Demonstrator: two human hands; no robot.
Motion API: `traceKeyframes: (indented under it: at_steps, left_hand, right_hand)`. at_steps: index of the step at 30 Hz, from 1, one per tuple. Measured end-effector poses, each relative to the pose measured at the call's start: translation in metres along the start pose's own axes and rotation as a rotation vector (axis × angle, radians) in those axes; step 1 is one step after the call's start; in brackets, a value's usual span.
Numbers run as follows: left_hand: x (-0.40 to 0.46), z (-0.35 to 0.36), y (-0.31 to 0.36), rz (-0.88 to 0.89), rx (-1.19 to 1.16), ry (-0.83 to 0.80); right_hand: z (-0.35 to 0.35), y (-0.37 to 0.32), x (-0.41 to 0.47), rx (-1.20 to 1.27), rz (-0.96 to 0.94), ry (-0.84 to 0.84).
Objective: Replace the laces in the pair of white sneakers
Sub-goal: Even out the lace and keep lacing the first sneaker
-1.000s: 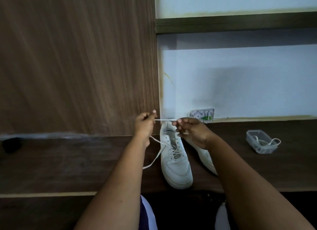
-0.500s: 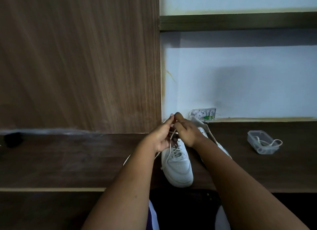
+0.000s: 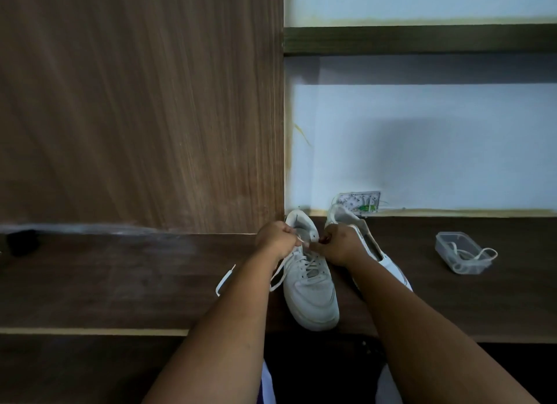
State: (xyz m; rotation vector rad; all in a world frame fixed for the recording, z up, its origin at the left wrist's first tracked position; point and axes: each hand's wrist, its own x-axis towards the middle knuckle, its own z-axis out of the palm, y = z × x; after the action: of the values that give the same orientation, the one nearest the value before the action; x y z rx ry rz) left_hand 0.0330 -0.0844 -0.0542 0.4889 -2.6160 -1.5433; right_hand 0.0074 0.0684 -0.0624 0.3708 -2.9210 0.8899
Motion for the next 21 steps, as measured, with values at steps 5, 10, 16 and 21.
traceKeyframes:
  at_steps: [5,10,16,21]
  left_hand:
    - [0.000,0.009,0.000,0.050,0.129,0.064]
    - [0.000,0.016,-0.004,0.086,0.199,0.066]
    - [-0.005,0.025,-0.002,0.145,0.243,0.024]
    - [-0.006,0.030,-0.002,0.154,0.304,0.023]
  right_hand:
    - [0.009,-0.006,0.006,0.068,0.083,0.043]
    - [0.005,0.003,0.010,0.240,0.200,-0.066]
    - [0.008,0.019,0.012,0.598,0.305,-0.142]
    - [0.007,0.016,0.008,0.725,0.341,-0.144]
